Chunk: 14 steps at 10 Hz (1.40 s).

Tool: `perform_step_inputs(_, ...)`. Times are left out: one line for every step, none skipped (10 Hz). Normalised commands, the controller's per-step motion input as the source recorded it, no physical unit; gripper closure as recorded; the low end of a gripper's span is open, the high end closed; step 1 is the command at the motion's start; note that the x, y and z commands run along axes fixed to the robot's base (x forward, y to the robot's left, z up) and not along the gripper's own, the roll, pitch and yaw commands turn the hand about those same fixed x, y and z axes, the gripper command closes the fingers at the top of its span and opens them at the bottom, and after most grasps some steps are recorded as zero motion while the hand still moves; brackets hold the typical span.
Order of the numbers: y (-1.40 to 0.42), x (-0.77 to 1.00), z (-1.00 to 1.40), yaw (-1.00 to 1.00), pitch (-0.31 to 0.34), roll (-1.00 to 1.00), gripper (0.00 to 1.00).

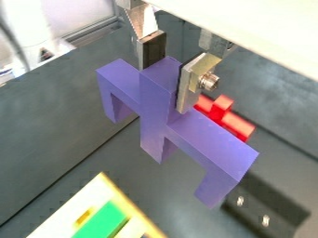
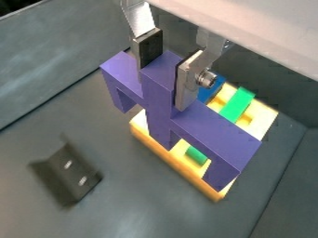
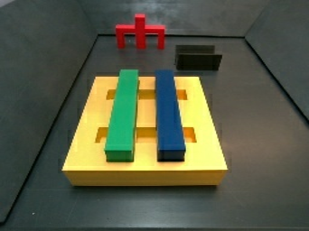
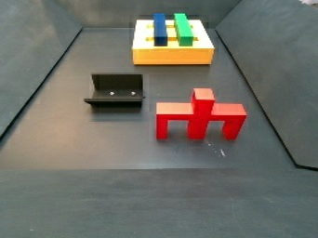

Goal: Pick up the purple object. Move up. Move to above the board. Insert the purple object.
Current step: Move to above the board, then insert the purple object.

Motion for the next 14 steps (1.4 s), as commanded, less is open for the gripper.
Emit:
perform_step_inputs(-1.4,0.19,0.15,0.01,0.119,0.0,1.0)
perform_step_inputs(-1.4,0.22,0.16,0.01,0.146,0.01,1.0)
perform_step_inputs(-1.4,0.26,0.18,0.01,0.166,0.02,1.0)
perform_step_inputs(-0.71,0.17,0.1,0.01,0.171,0.02,1.0)
perform_step_inputs(-0.24,0.11,0.05,0.01,0.152,0.03,1.0)
perform_step_inputs(0.0,0.0,-0.08,0.0,0.0,0.01,1.0)
perform_step_inputs(-0.57,0.0,-0.63,0.23,0.0,0.37,1.0)
perform_step_inputs(-0.59,0.0,-0.66,0.25,0.0,0.36,1.0)
perform_step_inputs(-0.62,0.0,-0.69,0.23,0.0,0.35,1.0)
perform_step_inputs(-0.71,0.03,-0.68,0.1,0.0,0.35,1.0)
perform_step_inputs(-0.78,0.17,-0.79,0.0,-0.001,0.28,1.0)
perform_step_inputs(-0.79,0.04,-0.88,0.0,-0.14,0.14,1.0)
perform_step_inputs(-0.74,0.12,-0.75,0.0,-0.206,0.14,1.0)
perform_step_inputs(-0.53,0.13,-0.63,0.02,-0.216,0.16,1.0)
